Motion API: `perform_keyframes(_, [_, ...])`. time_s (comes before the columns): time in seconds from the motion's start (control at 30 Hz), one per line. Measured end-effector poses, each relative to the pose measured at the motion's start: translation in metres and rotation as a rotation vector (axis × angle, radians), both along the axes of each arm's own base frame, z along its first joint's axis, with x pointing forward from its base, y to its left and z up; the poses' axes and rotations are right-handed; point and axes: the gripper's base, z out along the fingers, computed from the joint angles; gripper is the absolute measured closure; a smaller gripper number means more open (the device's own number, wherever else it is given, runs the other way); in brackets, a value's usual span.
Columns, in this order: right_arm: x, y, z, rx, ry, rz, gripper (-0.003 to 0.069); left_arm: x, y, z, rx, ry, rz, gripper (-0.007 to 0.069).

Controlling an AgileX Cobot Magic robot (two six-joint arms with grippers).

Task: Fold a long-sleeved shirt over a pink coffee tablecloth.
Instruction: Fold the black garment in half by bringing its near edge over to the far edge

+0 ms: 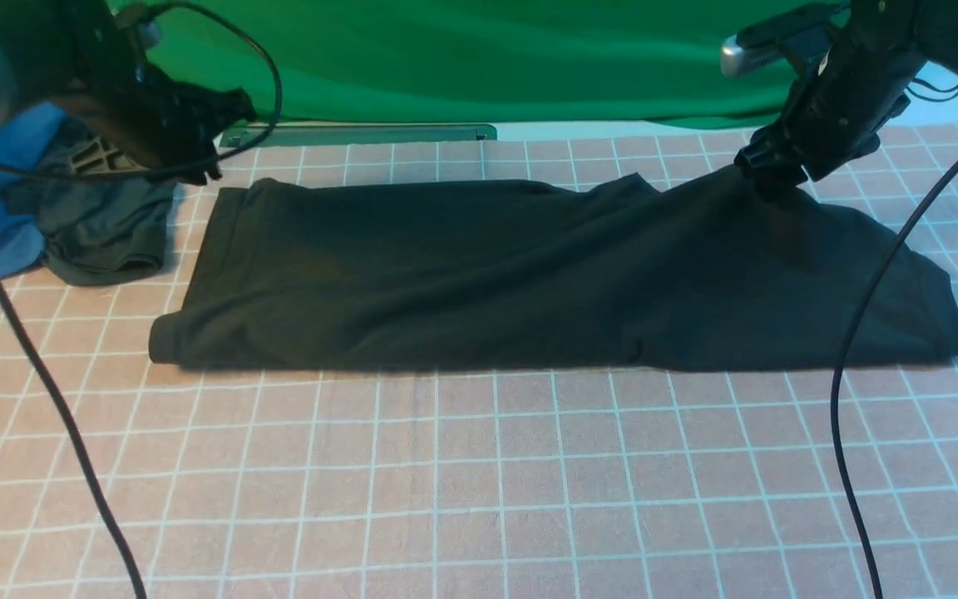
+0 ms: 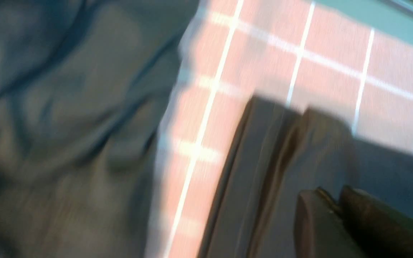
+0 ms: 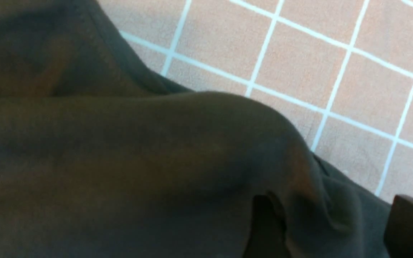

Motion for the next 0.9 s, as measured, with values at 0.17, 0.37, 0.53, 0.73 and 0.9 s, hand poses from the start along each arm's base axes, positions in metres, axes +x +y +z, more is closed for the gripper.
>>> perform_keyframes(0.17, [0.000,0.000,0.000,0.003,0.005,-0.007,0.0194,0.018,-0.003,-0.027,0.011,-0.096,-0.013,0.0286])
perform_keyframes(0.37, [0.000,0.000,0.000,0.004,0.006,-0.009,0.0194,0.026,-0.003,-0.063,0.031,-0.088,-0.036,0.0120])
perform_keyframes(0.53, [0.000,0.000,0.000,0.004,0.004,-0.009,0.0194,0.027,-0.003,-0.065,0.067,-0.090,-0.080,0.0178])
perform_keyframes(0.73, [0.000,0.000,0.000,0.004,0.004,-0.009,0.0194,0.027,-0.006,-0.065,0.113,-0.088,-0.137,0.0484])
perform_keyframes(0.9, [0.000,0.000,0.000,0.004,0.004,-0.009,0.0194,0.027,-0.018,-0.063,0.175,-0.082,-0.238,0.0597])
